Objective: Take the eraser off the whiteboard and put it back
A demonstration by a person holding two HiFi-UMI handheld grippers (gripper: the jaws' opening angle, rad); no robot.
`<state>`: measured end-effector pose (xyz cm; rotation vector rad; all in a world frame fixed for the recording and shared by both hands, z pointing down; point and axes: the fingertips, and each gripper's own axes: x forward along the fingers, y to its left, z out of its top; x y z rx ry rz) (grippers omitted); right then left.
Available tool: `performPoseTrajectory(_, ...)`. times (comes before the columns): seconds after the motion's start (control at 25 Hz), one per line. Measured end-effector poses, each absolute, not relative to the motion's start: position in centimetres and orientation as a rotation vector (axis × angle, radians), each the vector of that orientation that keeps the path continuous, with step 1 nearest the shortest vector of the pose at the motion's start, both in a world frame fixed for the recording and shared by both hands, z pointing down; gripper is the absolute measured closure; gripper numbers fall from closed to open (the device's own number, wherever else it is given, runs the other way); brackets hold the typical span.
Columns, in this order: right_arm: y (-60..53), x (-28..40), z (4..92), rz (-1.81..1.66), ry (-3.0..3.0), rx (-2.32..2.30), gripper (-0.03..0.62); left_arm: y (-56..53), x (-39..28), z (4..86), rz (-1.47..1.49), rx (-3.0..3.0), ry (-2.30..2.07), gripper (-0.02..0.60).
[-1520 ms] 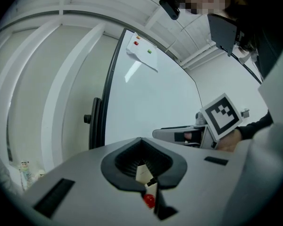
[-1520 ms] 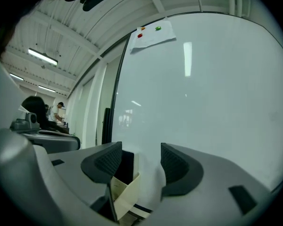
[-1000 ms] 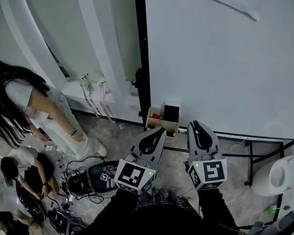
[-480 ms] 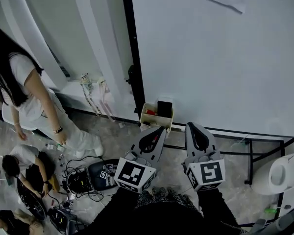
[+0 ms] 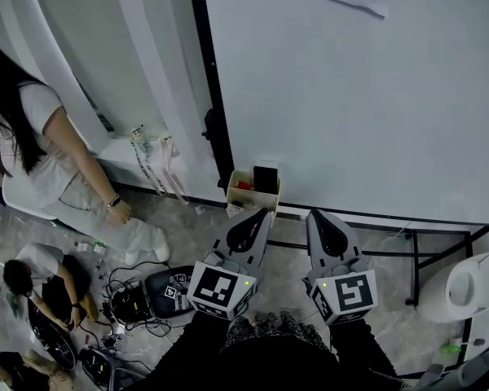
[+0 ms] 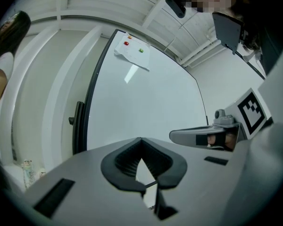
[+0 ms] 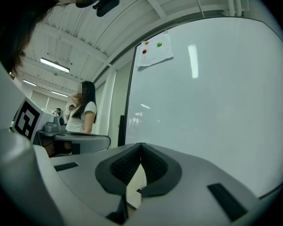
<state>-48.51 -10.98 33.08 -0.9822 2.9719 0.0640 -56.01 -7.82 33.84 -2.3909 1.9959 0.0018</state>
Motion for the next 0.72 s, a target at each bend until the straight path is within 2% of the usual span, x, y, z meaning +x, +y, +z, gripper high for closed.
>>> performPoseTrajectory(0.72, -11.1, -46.5, 33.1, 0.051, 2.972, -0.997, 0.586, -7.5, -54.8, 33.8, 0.007, -2.385, 2.0, 0.58)
